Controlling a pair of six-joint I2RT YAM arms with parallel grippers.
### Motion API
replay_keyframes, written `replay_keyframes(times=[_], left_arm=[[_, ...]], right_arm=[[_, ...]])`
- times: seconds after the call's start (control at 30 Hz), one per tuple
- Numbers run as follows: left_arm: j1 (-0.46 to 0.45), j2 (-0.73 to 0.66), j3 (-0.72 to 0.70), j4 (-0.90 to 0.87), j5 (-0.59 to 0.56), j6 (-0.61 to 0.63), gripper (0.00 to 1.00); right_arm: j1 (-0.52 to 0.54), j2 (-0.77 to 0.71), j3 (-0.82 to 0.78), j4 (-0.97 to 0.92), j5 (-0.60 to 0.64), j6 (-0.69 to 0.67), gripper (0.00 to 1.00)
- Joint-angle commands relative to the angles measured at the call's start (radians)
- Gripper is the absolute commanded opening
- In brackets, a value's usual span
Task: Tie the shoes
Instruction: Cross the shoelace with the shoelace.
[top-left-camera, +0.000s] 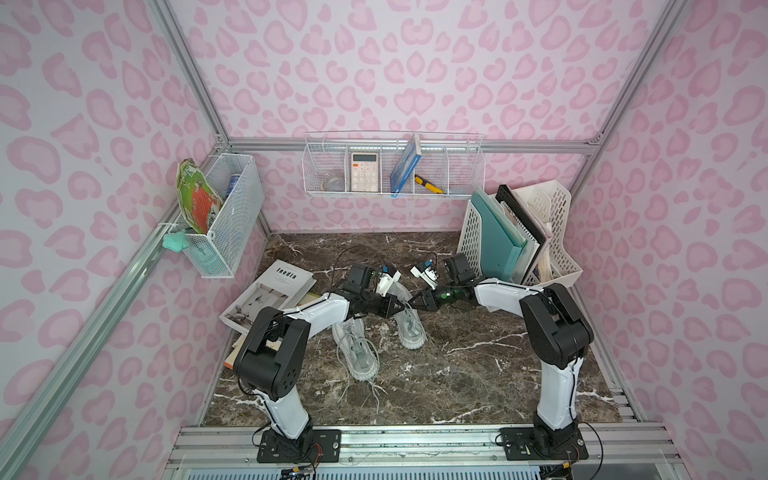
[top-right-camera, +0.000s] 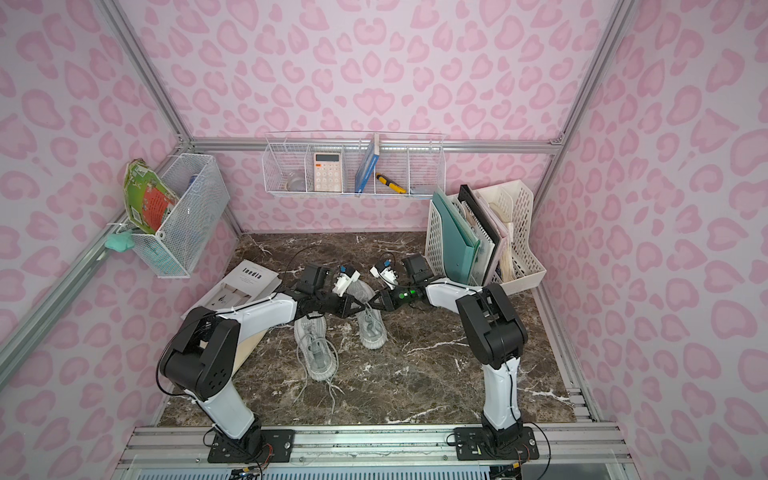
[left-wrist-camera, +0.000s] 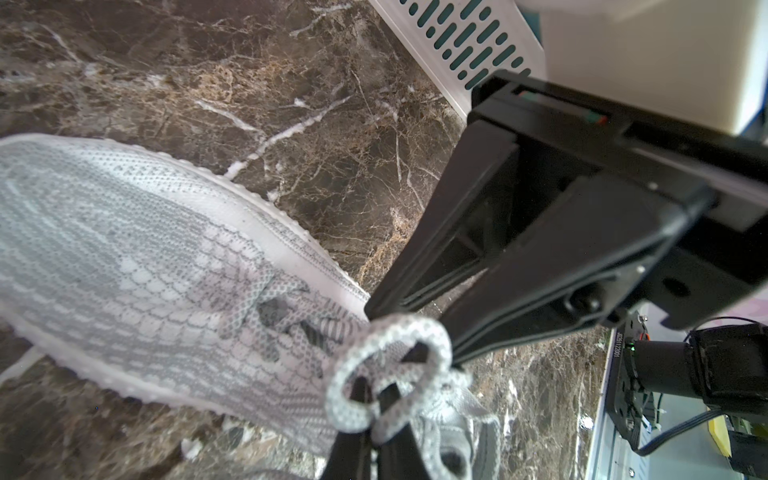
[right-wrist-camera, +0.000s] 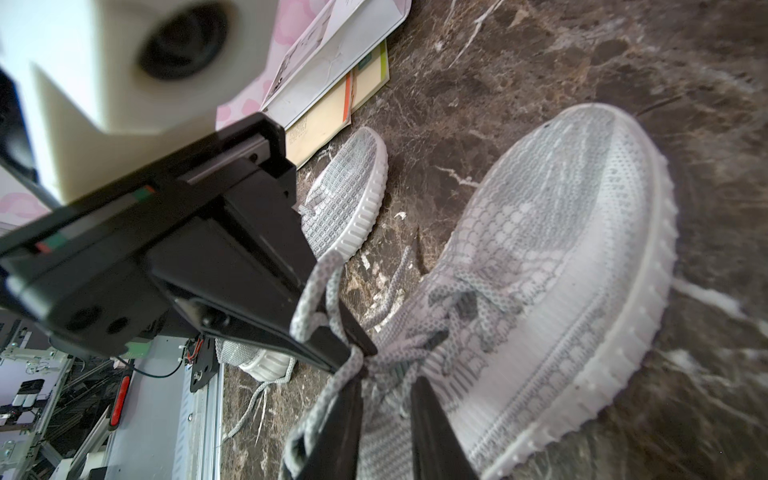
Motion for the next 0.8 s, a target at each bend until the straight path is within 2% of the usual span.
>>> replay_keyframes(times=[0.0,0.33,0.63,0.77], left_arm=[[0.0,-0.017,0.008,-0.005,0.023,0.007,0.0],[0.0,-0.031,-0.001,-0.002,0.03,0.007,0.0],[0.0,-0.037,-0.001,-0.012,0.032,0.012,0.0],[0.001,-0.04,0.0,-0.019,0.032,0.018,0.0]], right_arm=[[0.012,0.009,0.014,-0.026,-0.018,-0.023,0.31],[0.027,0.038,0.043,-0.037,-0.008,-0.021,0.31],[0.019,0.031,0.039,-0.038,0.027,-0.019,0.05],[0.011,0.021,0.039,-0.041,0.041,-0.022,0.0]])
